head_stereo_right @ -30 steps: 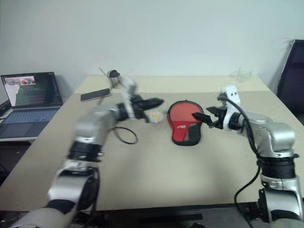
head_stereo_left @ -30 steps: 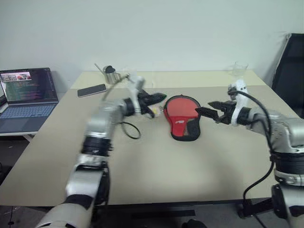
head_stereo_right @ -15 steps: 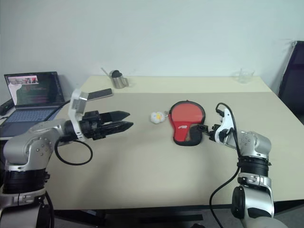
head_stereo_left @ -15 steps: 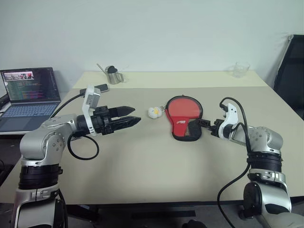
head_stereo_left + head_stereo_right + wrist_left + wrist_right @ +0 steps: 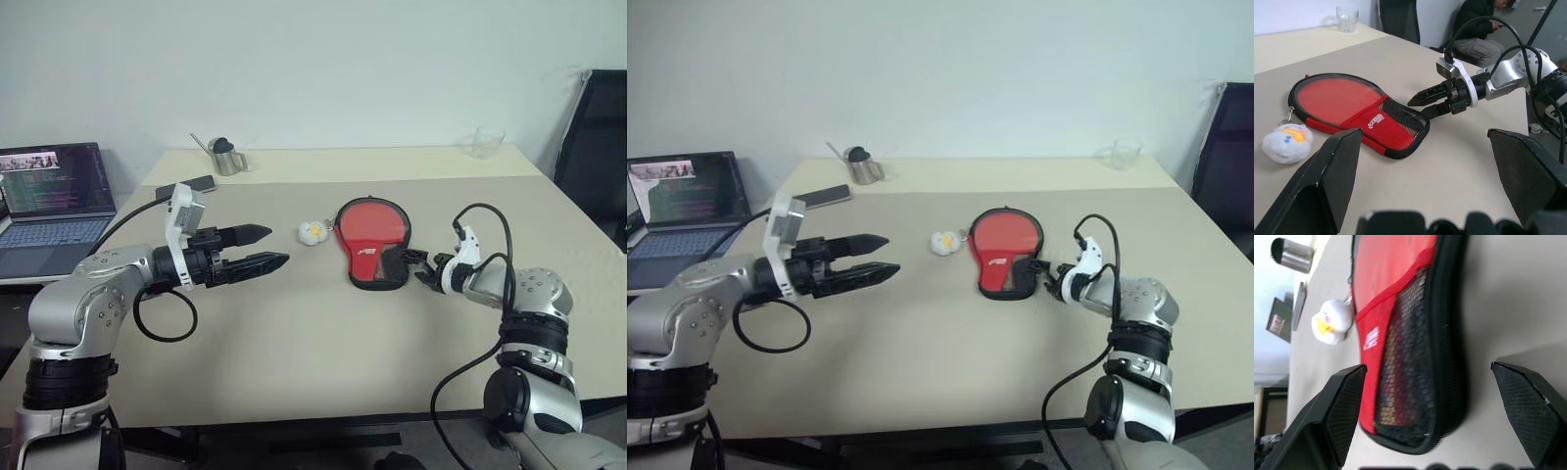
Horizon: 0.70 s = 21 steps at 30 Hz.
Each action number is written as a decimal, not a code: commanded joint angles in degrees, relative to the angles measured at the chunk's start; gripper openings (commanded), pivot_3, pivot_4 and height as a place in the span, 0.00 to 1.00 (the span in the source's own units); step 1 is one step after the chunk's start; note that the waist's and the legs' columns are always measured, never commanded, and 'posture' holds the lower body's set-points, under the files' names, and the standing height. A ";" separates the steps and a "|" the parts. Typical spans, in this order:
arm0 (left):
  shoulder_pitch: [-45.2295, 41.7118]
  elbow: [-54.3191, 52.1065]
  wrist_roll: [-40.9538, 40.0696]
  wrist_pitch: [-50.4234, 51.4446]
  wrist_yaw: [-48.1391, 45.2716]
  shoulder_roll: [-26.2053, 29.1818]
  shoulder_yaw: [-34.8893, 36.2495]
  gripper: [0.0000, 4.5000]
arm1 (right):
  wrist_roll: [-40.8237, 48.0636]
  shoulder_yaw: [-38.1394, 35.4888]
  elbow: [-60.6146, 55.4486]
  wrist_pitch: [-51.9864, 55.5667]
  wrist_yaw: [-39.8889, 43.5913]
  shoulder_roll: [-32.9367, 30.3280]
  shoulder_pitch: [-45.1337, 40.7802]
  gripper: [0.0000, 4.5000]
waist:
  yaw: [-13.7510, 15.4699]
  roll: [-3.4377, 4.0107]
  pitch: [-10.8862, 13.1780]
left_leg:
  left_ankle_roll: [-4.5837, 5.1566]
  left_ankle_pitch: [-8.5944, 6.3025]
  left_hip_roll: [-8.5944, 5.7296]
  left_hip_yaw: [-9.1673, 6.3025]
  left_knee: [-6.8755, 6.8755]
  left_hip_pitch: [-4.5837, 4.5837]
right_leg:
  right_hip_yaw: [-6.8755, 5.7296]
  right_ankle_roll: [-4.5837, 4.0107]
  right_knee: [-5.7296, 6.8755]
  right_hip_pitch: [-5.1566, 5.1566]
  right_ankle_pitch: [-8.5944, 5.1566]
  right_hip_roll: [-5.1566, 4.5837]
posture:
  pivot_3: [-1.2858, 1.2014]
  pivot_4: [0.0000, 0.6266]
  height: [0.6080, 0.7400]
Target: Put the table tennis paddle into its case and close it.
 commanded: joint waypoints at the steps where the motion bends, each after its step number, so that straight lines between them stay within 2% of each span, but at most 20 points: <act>1: -0.09 -2.48 -0.80 -0.82 0.59 1.49 1.51 0.99 | 1.27 0.75 -0.90 -0.49 -0.28 2.29 -0.23 1.00 | -0.08 0.00 0.00 | 0.00 0.00 0.00 0.00 0.00 0.00 | 0.00 0.00 0.00 0.00 0.00 0.00 | 0.52 0.24 1.00; 10: 0.26 -2.73 -0.85 -0.73 1.93 1.85 1.60 0.99 | 1.62 1.04 -0.01 -3.18 -0.72 7.47 0.45 1.00 | -1.15 0.00 -0.02 | 0.00 0.00 0.02 0.01 -0.01 0.05 | 0.04 0.00 0.03 0.01 0.00 0.03 | 0.52 0.24 1.00; 16: 0.14 -2.70 -0.75 -1.01 2.69 1.73 1.20 0.99 | 1.68 -0.26 1.61 -5.56 -1.55 7.63 0.27 1.00 | -1.34 0.00 -0.02 | 0.00 0.00 0.08 0.06 -0.04 0.19 | 0.11 -0.06 0.06 0.04 0.04 0.10 | 0.52 0.24 1.00; 21: -0.02 -2.47 -0.40 -1.35 3.02 1.51 0.81 1.00 | 1.55 0.55 2.14 -6.40 -1.52 7.03 0.46 0.65 | -1.34 0.00 -0.02 | 0.02 -0.01 0.11 0.06 -0.06 0.25 | 0.11 -0.11 0.07 0.08 0.07 0.16 | 0.52 0.24 1.00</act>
